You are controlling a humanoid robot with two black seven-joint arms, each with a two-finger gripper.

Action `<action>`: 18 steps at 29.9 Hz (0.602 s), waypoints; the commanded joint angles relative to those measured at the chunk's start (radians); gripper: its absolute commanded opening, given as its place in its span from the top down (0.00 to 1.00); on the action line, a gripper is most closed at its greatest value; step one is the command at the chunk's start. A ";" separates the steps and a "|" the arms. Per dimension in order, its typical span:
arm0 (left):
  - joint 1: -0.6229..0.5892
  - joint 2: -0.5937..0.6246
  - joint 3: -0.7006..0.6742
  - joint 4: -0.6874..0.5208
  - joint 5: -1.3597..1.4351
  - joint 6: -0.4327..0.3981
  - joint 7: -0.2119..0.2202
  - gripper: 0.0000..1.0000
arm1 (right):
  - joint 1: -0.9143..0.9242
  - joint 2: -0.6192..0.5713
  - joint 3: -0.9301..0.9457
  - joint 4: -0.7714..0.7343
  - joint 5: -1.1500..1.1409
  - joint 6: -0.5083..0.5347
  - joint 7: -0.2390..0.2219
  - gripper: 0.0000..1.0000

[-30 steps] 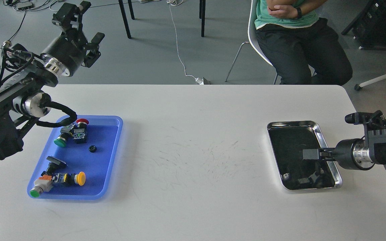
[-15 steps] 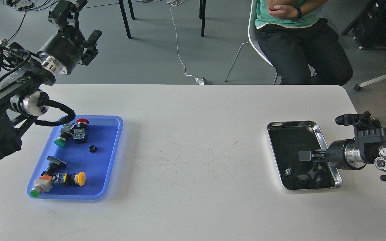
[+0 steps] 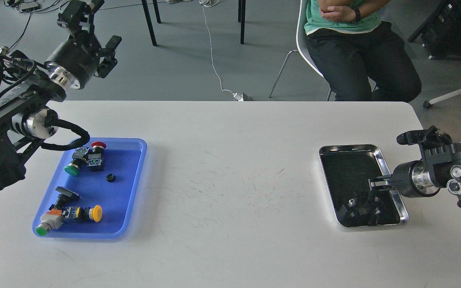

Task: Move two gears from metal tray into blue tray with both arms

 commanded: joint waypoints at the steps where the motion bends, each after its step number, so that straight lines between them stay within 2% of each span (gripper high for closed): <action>1: -0.001 0.001 0.000 0.000 0.000 0.001 0.000 0.02 | 0.002 0.005 -0.002 0.000 -0.002 0.004 0.000 0.59; 7: -0.001 0.001 0.000 -0.002 0.000 0.001 0.000 0.02 | 0.003 0.024 -0.031 -0.014 -0.002 0.004 0.005 0.64; 12: 0.001 0.007 0.000 -0.002 0.000 0.001 -0.002 0.02 | 0.005 0.033 -0.031 -0.028 -0.001 0.025 0.008 0.91; 14: 0.001 0.018 0.000 -0.002 0.000 0.001 0.000 0.02 | 0.005 0.038 -0.031 -0.035 -0.001 0.025 0.008 0.98; 18: 0.001 0.018 0.000 -0.002 0.000 0.000 -0.002 0.02 | 0.022 0.039 -0.031 -0.035 0.001 0.025 0.008 0.98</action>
